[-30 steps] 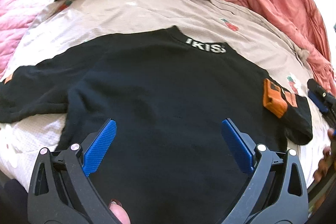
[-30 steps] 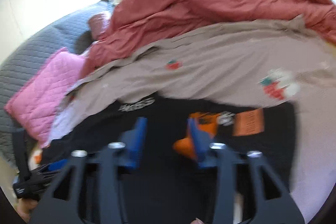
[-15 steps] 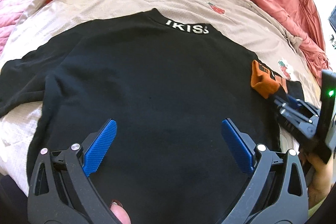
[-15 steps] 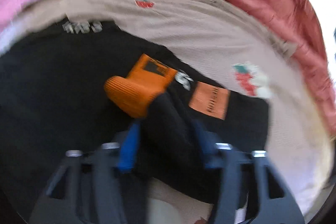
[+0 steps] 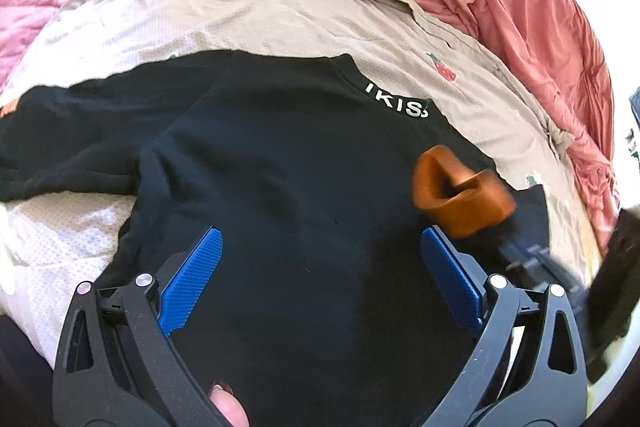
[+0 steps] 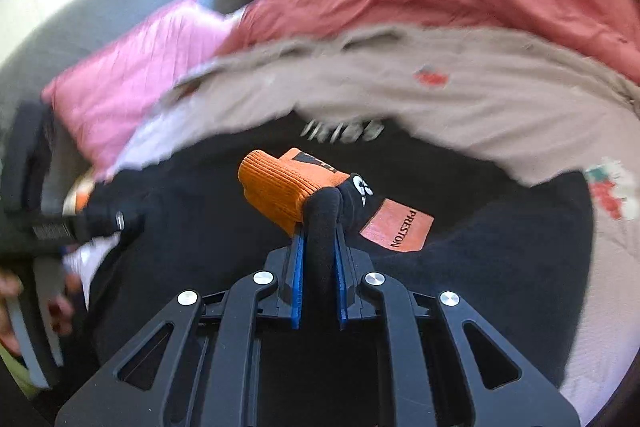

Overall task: Fold small clothes
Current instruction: 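Carry the cuff across the shirt body with the right tool and release, then grasp the other sleeve's orange cuff with the left tool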

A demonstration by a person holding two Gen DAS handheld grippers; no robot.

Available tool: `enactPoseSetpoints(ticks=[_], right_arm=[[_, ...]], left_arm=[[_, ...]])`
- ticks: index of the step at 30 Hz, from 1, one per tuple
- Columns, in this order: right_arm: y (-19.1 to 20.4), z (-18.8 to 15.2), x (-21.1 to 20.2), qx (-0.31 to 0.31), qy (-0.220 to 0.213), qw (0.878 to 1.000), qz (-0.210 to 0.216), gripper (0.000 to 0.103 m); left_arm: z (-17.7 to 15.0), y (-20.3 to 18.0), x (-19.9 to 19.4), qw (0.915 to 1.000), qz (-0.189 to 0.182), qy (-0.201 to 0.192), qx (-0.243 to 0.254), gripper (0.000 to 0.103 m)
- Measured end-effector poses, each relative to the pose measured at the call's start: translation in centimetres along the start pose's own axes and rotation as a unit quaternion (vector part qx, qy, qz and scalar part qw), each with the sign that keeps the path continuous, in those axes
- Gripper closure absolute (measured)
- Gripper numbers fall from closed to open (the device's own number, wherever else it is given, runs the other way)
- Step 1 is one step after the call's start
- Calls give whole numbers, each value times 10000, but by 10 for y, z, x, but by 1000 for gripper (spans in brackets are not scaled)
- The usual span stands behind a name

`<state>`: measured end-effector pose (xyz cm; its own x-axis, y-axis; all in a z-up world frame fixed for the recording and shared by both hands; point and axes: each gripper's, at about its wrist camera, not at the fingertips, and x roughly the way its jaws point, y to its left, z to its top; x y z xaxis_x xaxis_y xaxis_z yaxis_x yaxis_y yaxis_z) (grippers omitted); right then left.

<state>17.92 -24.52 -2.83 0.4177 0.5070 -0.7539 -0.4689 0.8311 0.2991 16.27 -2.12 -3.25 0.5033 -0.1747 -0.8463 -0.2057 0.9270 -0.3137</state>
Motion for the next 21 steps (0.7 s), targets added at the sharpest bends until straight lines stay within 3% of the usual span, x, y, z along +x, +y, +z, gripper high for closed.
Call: enactPoseSetpoints(ticks=[2, 4, 5, 8, 11, 14, 16, 21], right_arm=[[3, -6, 10, -47, 297, 9995, -18, 73], [-2, -6, 6, 47, 371, 9993, 92, 67], [-6, -3, 2, 129, 310, 9993, 174, 57], [-34, 4, -38, 671, -356, 9966, 330, 42], [-63, 4, -58, 1185, -712, 9904, 65, 39], [-90, 0, -63, 1744, -755, 9815, -223, 39], [-100, -3, -63, 1935, -715, 9777, -396, 39], [-108, -5, -62, 2117, -723, 9734, -492, 39]], left_arm=[[0, 1, 4, 9999, -39, 65, -70, 10], [-2, 1, 8, 9997, -130, 147, -124, 10], [-2, -1, 10, 9996, -170, 189, -143, 10], [-2, -9, 19, 9988, -341, 315, -157, 11], [-3, -19, 32, 9967, -548, 561, -210, 25], [-7, -30, 56, 9917, -695, 1013, -378, 40], [-10, -38, 69, 9889, -760, 1196, -445, 40], [-6, -57, 81, 9905, -611, 1150, -438, 37]])
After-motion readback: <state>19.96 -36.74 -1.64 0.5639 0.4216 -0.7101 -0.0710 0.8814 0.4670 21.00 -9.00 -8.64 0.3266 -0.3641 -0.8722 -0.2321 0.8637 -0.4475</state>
